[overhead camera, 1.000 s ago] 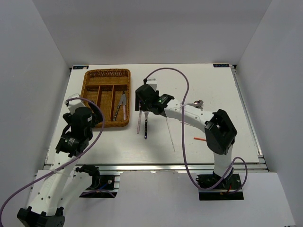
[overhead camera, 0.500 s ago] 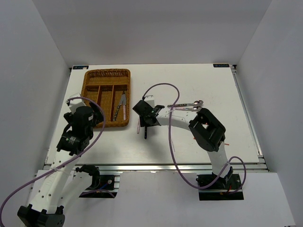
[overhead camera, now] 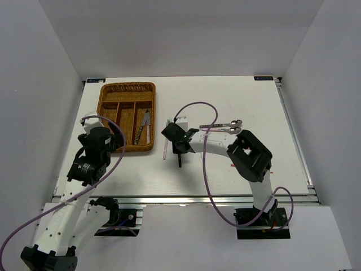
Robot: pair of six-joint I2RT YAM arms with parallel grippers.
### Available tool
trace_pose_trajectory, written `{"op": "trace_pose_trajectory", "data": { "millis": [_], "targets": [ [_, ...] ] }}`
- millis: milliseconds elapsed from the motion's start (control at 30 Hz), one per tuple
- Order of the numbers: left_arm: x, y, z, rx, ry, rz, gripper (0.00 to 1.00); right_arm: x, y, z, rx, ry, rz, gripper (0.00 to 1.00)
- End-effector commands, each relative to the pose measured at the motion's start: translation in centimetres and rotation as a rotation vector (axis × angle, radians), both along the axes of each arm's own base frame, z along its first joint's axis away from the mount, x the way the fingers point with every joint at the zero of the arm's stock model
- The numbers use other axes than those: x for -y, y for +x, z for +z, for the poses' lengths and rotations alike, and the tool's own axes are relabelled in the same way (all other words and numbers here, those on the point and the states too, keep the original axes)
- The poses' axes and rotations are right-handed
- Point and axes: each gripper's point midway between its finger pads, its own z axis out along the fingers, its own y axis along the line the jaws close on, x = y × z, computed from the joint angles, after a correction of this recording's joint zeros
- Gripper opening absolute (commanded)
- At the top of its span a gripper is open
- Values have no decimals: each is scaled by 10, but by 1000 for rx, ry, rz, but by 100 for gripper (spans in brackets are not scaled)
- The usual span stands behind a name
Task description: Sort the eating utensils into containers
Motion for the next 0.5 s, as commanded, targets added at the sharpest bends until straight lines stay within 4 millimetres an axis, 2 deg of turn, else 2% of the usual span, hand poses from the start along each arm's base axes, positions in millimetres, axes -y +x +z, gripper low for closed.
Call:
{"op": "trace_pose_trajectory", "data": {
  "millis": [0,33,100,133,167,267,300,333,367,433,467],
  "targets": [
    [26,8,12,13,-81,-113,98,9,-1,37,58,41,-4,0],
    [55,14,12,14,-179,-225,98,5,-1,46,72,64,14,0],
    [86,19,15,34,-301,-341,98,0,-7,72,101,116,70,0],
    [117,22,16,54,-429,-449,98,-4,-9,80,111,137,90,0],
    [130,22,16,65,-487,-498,98,-7,-15,92,115,171,126,0],
    [159,27,8,51,-611,-565,98,-16,-29,116,122,249,210,0],
    [163,28,5,44,-617,-569,98,-15,-34,117,116,260,221,0],
    [167,31,4,43,-628,-572,97,-16,-40,129,128,293,236,0],
    [175,30,-2,23,-643,-593,96,-21,-44,135,129,329,262,0],
    [186,31,-1,29,-681,-623,94,-26,-53,147,143,355,285,0],
    [189,31,-8,7,-690,-626,93,-26,-55,150,153,350,288,0]
  ]
}}
